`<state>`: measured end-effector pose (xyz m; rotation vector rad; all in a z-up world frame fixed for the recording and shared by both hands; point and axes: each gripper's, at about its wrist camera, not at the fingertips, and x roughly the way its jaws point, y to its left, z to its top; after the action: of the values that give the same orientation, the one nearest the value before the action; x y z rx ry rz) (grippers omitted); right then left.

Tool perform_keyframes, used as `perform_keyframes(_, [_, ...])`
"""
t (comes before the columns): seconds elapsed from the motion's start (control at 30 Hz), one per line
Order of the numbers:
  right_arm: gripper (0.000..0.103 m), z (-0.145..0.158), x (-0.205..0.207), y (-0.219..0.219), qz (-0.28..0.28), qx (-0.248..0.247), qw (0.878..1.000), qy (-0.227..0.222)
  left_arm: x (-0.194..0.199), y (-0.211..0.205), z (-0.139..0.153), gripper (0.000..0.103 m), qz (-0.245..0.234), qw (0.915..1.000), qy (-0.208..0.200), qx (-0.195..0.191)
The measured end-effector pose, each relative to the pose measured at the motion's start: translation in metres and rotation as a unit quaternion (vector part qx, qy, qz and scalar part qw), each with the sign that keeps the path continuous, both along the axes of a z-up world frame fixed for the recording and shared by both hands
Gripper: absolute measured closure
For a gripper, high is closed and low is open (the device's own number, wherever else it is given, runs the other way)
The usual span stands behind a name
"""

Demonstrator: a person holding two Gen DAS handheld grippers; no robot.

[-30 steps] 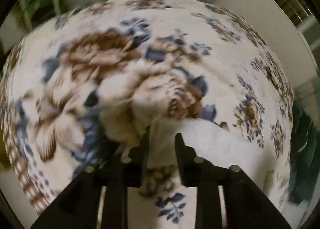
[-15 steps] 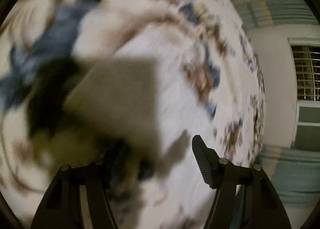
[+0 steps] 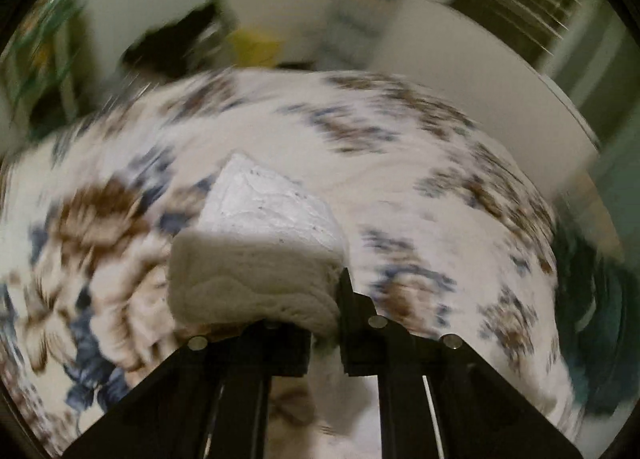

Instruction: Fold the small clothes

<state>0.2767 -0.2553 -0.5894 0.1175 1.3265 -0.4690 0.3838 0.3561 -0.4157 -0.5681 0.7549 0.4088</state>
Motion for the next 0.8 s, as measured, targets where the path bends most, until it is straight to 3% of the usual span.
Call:
perform_keyframes(0.1, [0.0, -0.008, 0.045, -0.018, -0.03, 0.053, 0.998, -0.008, 0.03, -0.076, 0.029, 0.095, -0.086, 0.996, -0.01, 0.026])
perform_keyframes(0.13, [0.0, -0.02, 0.079, -0.01, -0.041, 0.066, 0.997, -0.011, 0.037, -0.098, 0.034, 0.095, -0.108, 0.9937, -0.012, 0.029])
perform_keyframes(0.2, [0.0, -0.023, 0.083, -0.039, -0.073, 0.094, 0.993, -0.013, 0.055, -0.164, 0.041, 0.095, -0.168, 0.9852, -0.014, 0.032])
perform_keyframes(0.3, [0.0, -0.022, 0.074, -0.094, -0.115, 0.123, 0.986, -0.008, 0.079, -0.272, 0.032, 0.095, -0.256, 0.9665, 0.001, 0.014])
perform_keyframes(0.47, [0.0, -0.009, 0.037, -0.185, -0.156, 0.119, 0.981, -0.005, 0.09, -0.467, -0.017, 0.095, -0.387, 0.9206, 0.054, -0.009])
perform_keyframes(0.57, [0.0, -0.003, 0.017, -0.231, -0.168, 0.118, 0.979, -0.002, 0.081, -0.546, -0.048, 0.094, -0.423, 0.9015, 0.088, -0.017])
perform_keyframes(0.67, [0.0, 0.0, 0.001, -0.277, -0.168, 0.139, 0.976, -0.004, 0.078, -0.602, -0.077, 0.09, -0.437, 0.8883, 0.141, -0.014])
perform_keyframes(0.73, [0.0, 0.003, -0.006, -0.3, -0.165, 0.158, 0.974, -0.006, 0.075, -0.622, -0.091, 0.09, -0.438, 0.8825, 0.17, 0.015])
perform_keyframes(0.8, [0.0, 0.006, -0.014, -0.322, -0.16, 0.183, 0.97, -0.008, 0.064, -0.627, -0.089, 0.084, -0.433, 0.8838, 0.173, 0.042])
